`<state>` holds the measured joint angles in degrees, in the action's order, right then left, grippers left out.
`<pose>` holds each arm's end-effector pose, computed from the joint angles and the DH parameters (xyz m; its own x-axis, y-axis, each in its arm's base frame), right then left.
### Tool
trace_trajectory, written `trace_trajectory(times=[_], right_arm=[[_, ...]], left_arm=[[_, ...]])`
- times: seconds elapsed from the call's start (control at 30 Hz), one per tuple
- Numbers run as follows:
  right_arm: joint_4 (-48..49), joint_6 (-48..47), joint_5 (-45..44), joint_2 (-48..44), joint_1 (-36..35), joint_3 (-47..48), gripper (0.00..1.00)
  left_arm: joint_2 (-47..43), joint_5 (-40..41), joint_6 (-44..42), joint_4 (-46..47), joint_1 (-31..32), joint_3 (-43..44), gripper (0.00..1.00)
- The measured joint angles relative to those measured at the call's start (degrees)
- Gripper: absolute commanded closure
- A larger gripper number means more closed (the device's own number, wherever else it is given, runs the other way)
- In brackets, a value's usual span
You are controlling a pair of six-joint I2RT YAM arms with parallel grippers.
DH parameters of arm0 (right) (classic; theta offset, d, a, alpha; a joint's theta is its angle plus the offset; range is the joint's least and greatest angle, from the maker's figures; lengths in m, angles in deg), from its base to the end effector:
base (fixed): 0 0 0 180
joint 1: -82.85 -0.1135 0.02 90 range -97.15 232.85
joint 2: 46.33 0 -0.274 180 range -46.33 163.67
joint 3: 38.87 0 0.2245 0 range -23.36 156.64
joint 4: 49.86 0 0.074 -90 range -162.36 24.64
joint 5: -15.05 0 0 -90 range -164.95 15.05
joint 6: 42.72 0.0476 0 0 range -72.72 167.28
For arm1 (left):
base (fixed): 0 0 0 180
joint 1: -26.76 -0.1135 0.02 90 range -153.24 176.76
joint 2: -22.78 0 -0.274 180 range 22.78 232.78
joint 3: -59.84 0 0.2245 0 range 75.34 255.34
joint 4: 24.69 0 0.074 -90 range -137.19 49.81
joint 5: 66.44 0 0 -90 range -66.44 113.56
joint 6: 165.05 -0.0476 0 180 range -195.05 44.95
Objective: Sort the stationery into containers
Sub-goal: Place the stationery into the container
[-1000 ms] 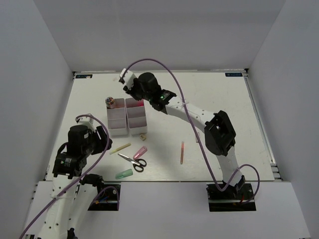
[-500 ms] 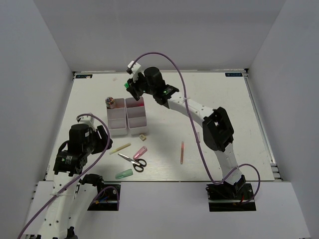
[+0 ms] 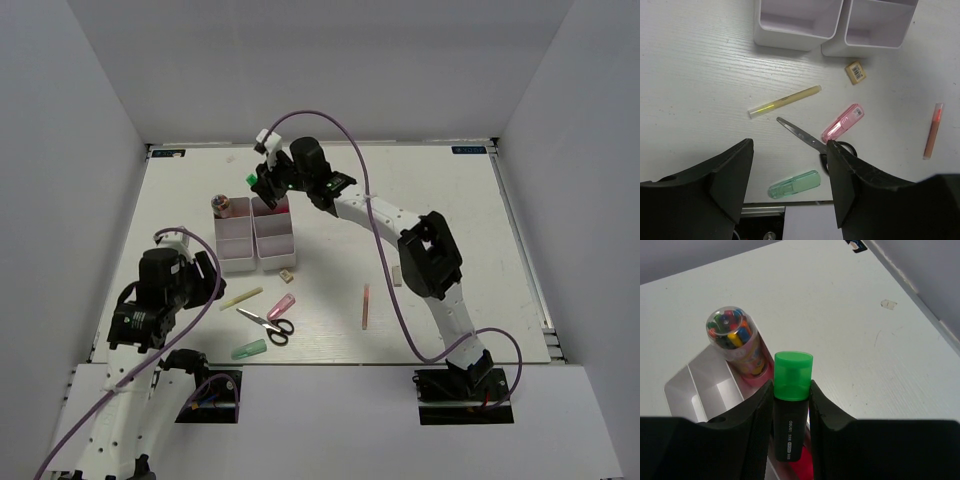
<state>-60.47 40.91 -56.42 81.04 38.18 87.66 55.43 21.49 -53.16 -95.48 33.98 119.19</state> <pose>0.3645 0.3816 0.3043 -0.0418 -0.1892 -0.9810 -0.8983 0.4370 -0.0460 0.0763 -0.0114 0.2776 -0.6969 -0.2873 -0.6571 -0.1169 0.9495 -0.2911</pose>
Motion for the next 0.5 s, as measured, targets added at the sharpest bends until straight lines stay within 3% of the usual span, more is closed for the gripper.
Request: trace_trajectory(times=[0.5], right_arm=[[2.47,-2.47,14.4,1.38,3.5,0.0,1.0]], left_arm=[[1.44,0.0,0.02,0.09,0.0,0.0,0.29]])
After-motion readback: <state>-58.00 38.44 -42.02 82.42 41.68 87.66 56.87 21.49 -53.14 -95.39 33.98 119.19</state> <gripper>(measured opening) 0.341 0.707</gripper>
